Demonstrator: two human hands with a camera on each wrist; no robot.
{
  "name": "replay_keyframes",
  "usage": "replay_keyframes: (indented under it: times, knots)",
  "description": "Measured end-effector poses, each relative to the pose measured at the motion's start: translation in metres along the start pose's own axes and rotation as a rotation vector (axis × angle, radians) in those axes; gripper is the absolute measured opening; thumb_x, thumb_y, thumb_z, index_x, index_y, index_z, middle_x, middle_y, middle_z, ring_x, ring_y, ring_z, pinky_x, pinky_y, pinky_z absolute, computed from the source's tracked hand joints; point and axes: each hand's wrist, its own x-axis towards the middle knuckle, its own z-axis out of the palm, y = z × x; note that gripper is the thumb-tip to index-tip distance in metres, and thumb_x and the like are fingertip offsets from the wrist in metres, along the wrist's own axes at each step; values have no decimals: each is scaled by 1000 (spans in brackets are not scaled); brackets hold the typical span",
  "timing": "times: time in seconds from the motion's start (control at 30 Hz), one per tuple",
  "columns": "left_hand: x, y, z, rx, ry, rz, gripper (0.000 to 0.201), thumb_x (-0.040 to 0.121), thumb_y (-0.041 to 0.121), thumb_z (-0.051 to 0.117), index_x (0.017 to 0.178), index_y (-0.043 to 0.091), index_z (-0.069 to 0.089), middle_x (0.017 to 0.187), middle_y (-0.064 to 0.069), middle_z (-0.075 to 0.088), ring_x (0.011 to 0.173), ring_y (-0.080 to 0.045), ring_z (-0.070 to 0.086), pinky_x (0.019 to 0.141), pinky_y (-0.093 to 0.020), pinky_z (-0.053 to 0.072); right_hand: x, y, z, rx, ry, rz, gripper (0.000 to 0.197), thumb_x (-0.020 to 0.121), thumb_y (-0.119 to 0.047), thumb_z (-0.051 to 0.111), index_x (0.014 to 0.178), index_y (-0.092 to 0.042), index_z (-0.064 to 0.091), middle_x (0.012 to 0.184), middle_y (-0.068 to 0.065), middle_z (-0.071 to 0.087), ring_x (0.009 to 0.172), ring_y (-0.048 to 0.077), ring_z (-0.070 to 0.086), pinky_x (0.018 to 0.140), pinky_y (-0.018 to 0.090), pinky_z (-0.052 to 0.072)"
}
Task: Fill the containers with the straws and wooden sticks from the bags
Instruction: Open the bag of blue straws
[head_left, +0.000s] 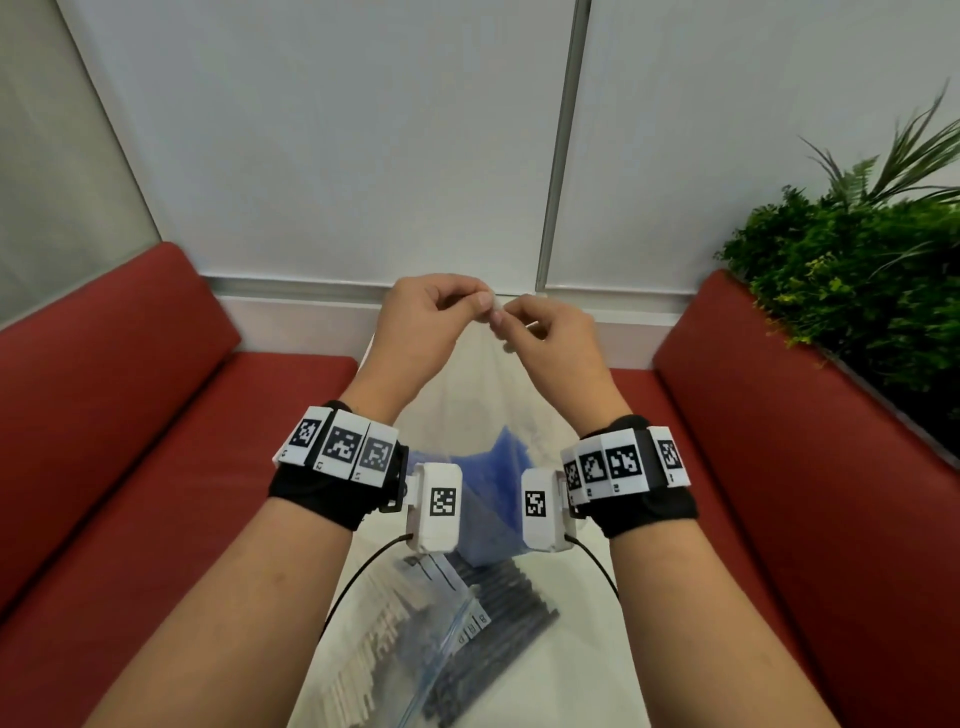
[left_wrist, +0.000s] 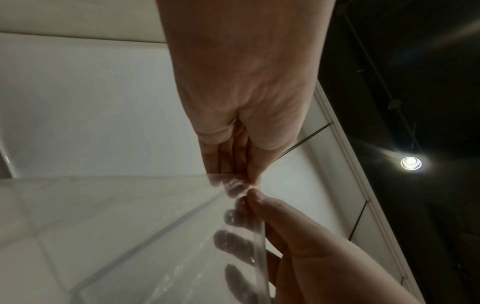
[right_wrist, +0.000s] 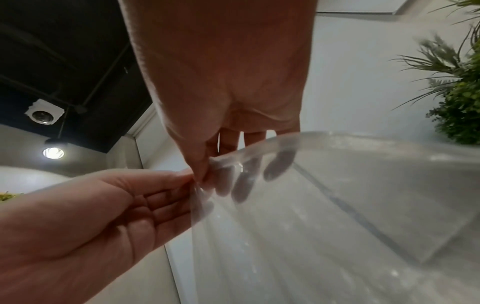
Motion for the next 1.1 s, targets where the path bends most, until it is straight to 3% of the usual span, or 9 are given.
replay_keyframes:
  times: [0.17, 0.3, 0.47, 0.6, 0.73, 0.87, 0.97, 1.03, 1.1]
  knots:
    - [1, -13, -10, -21, 201, -29, 11, 88, 13, 67, 91, 7, 76, 82, -9, 74, 85, -21, 71, 90, -32, 54, -10, 29, -12, -145, -29, 140, 14, 84, -49, 68, 77, -39, 74, 78, -17, 72, 78, 5, 65, 73, 31, 50]
    - [8, -37, -45, -157, 406, -74, 15, 88, 10, 67, 97, 0, 73, 83, -13, 71, 80, -15, 67, 89, -31, 54, -48, 81, -39, -370, -91, 323, 16, 86, -43, 74, 87, -28, 80, 85, -8, 75, 92, 16, 69, 85, 36, 54]
    - [11, -55, -52, -226, 402, -124, 13, 91, 9, 63, 94, -1, 72, 83, -12, 69, 75, -13, 65, 78, -26, 53, -54, 102, -60, -552, -269, 608, 12, 85, -38, 78, 88, -26, 80, 90, -5, 73, 92, 20, 69, 89, 41, 56]
    - [10, -58, -41, -271, 257, -114, 16, 95, 12, 60, 98, -2, 69, 86, -13, 71, 79, -14, 69, 77, -21, 52, -36, 77, -39, -390, -318, 357, 40, 86, -35, 78, 125, -31, 69, 122, -16, 64, 110, 6, 62, 98, 24, 44]
    - [7, -61, -39, -258, 176, -124, 17, 93, 14, 63, 103, 0, 68, 93, -16, 71, 89, -20, 69, 91, -32, 52, -26, 53, -1, -113, -183, 236, 4, 91, -19, 73, 91, -20, 77, 76, -7, 73, 64, 3, 68, 65, 17, 51]
    - [-3, -61, -40, 518, 378, -147, 31, 84, 45, 70, 95, 18, 61, 99, 2, 62, 87, -13, 57, 78, -26, 44, -26, 48, 20, 127, -80, 361, 8, 85, -3, 76, 80, -5, 70, 58, 1, 69, 57, 19, 71, 60, 30, 61]
    - [-17, -54, -31, 528, -64, -450, 64, 78, 75, 56, 84, 12, 67, 76, -1, 72, 67, -18, 70, 62, -28, 52, -26, 36, 33, 344, -132, 440, 12, 84, 5, 75, 84, -2, 65, 68, 11, 72, 70, 36, 74, 71, 45, 63]
    - [-26, -55, -22, 268, -260, -600, 61, 83, 65, 59, 87, 5, 70, 74, -11, 74, 65, -24, 73, 61, -30, 59, -27, 29, 41, 406, -237, 454, 11, 84, 6, 73, 91, 3, 66, 84, 24, 73, 81, 40, 74, 77, 48, 63]
    - [-28, -60, -21, 154, -191, -553, 41, 91, 36, 67, 87, -5, 69, 77, -21, 72, 67, -29, 74, 64, -34, 61, -31, 26, 45, 480, -290, 491, 18, 85, 6, 73, 100, 10, 66, 95, 27, 73, 86, 37, 75, 76, 42, 64]
